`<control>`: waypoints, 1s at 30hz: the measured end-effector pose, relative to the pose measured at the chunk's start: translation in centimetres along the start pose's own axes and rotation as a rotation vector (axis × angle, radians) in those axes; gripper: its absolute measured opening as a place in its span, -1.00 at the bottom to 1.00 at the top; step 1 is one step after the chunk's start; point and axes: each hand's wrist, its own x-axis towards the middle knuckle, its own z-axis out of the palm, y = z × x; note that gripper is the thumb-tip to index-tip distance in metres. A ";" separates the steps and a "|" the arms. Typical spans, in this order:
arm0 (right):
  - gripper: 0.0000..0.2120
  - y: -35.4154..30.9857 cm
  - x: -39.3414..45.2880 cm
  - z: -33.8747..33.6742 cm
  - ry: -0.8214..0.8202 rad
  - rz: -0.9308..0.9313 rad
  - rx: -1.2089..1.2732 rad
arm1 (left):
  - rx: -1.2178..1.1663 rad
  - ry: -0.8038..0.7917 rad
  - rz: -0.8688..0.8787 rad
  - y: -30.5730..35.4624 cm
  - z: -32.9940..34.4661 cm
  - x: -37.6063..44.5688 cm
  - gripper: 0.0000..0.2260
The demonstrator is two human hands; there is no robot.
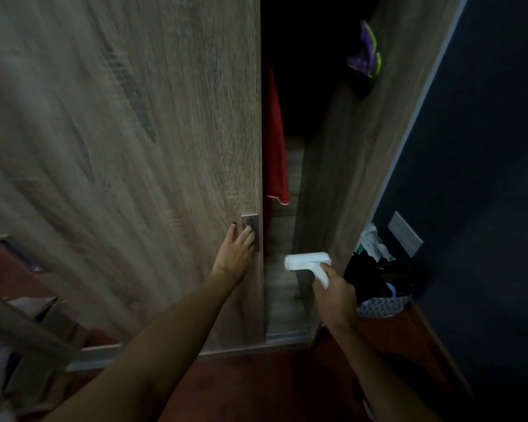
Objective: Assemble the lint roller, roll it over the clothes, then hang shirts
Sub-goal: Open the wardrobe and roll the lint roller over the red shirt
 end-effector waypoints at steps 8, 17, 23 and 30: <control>-0.63 -3.2 -1.4 3.9 -0.012 -0.059 -0.042 | -0.158 0.057 -0.072 -5.4 3.4 -4.1 -0.49; -0.64 -6.6 -1.2 7.0 -0.032 -0.090 0.009 | -0.049 0.348 0.069 -11.0 3.0 -6.1 -0.49; -0.65 -8.1 -1.4 9.2 -0.052 -0.141 0.022 | 0.211 0.204 -0.020 -15.0 0.5 -5.3 -0.54; -0.63 -8.8 -1.4 9.9 -0.025 -0.137 0.008 | 0.260 0.135 -0.055 -16.4 2.6 -6.6 -0.53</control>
